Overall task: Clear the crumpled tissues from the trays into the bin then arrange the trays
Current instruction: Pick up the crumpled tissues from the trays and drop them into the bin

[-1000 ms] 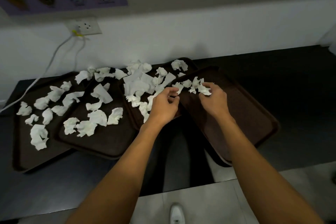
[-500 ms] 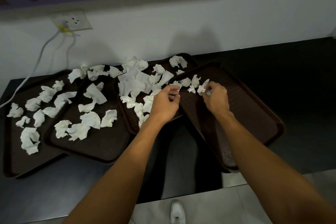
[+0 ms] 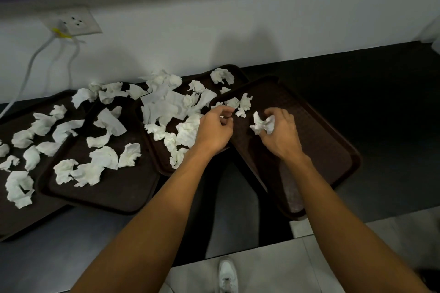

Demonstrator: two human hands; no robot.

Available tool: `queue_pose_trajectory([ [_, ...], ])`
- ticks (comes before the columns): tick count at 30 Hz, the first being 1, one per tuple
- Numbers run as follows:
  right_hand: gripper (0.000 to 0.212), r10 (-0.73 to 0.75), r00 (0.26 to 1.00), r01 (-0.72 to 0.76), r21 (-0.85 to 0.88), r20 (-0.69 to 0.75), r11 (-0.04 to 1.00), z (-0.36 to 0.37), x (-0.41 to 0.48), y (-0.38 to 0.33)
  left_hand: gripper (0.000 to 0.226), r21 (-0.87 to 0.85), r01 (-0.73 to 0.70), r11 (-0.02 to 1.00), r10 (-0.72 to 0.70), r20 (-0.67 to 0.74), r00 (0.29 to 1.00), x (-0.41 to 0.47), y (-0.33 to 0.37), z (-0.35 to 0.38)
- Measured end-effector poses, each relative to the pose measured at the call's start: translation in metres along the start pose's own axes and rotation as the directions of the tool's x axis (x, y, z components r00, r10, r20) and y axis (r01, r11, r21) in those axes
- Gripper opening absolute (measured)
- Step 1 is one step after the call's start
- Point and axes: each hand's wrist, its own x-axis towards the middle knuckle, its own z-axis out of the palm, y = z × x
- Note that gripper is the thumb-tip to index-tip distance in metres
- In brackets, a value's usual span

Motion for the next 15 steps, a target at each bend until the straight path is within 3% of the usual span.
queue_pose_trajectory([
  [3, 0.059, -0.046, 0.993, 0.056, -0.085, 0.11, 0.995, 0.004, 0.004, -0.006, 0.028, 0.11, -0.059, 0.992, 0.059, 0.006, 0.998, 0.015, 0.002, 0.007],
  [7, 0.037, -0.092, 0.987, 0.109, -0.138, 0.129, 0.984, 0.017, 0.005, 0.0, 0.029, 0.312, -0.167, 0.935, 0.163, 0.037, 0.986, 0.042, 0.002, 0.016],
  [10, 0.017, -0.103, 0.993, 0.107, -0.067, 0.061, 0.992, 0.02, 0.001, 0.007, 0.032, 0.476, -0.264, 0.839, 0.255, 0.085, 0.963, 0.065, 0.002, 0.024],
  [15, 0.014, -0.065, 0.998, 0.065, 0.001, -0.021, 0.998, 0.012, -0.011, 0.011, 0.042, 0.692, -0.35, 0.631, 0.231, 0.263, 0.937, 0.095, 0.005, 0.039],
])
